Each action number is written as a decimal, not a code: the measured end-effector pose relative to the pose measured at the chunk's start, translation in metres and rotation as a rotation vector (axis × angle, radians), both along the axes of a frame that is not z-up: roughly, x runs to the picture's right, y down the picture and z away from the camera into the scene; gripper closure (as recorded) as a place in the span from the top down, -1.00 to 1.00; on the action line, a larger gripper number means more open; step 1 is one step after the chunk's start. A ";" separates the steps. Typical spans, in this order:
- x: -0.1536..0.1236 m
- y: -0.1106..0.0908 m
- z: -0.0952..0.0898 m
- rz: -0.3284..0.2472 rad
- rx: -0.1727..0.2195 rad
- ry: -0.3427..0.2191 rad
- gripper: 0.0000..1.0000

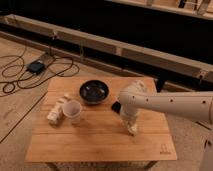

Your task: Place the white sponge in the ceramic cup

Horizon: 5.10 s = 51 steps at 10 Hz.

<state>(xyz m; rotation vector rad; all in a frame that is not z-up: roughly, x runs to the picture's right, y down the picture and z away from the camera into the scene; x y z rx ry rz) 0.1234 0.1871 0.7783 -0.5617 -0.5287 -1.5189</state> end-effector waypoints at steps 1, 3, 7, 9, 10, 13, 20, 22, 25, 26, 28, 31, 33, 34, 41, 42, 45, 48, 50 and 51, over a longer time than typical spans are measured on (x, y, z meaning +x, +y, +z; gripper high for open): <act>-0.004 -0.018 -0.004 -0.005 0.031 -0.018 -1.00; -0.022 -0.058 -0.012 -0.027 0.098 -0.075 -1.00; -0.077 -0.132 -0.040 -0.051 0.205 -0.229 -1.00; -0.110 -0.161 -0.057 -0.065 0.241 -0.317 -1.00; -0.121 -0.167 -0.064 -0.066 0.242 -0.347 -1.00; -0.167 -0.182 -0.092 -0.049 0.234 -0.480 -1.00; -0.226 -0.173 -0.113 0.014 0.158 -0.684 -1.00; -0.233 -0.165 -0.104 0.016 0.138 -0.721 -1.00; -0.254 -0.161 -0.102 0.002 0.121 -0.801 -1.00; -0.261 -0.160 -0.105 -0.007 0.114 -0.830 -1.00; -0.274 -0.155 -0.110 -0.024 0.093 -0.880 -1.00; -0.284 -0.143 -0.107 -0.036 0.059 -0.933 -1.00; -0.288 -0.137 -0.100 -0.032 0.051 -0.957 -0.88; -0.290 -0.136 -0.097 -0.031 0.050 -0.966 -0.73; -0.290 -0.124 -0.075 -0.032 0.032 -0.980 0.42; -0.289 -0.123 -0.072 -0.032 0.032 -0.977 0.42; -0.289 -0.121 -0.065 -0.024 0.041 -0.973 0.42; -0.285 -0.127 -0.059 -0.014 0.067 -0.962 0.42; -0.273 -0.140 -0.052 -0.013 0.103 -0.934 0.42; -0.271 -0.140 -0.051 -0.012 0.103 -0.931 0.42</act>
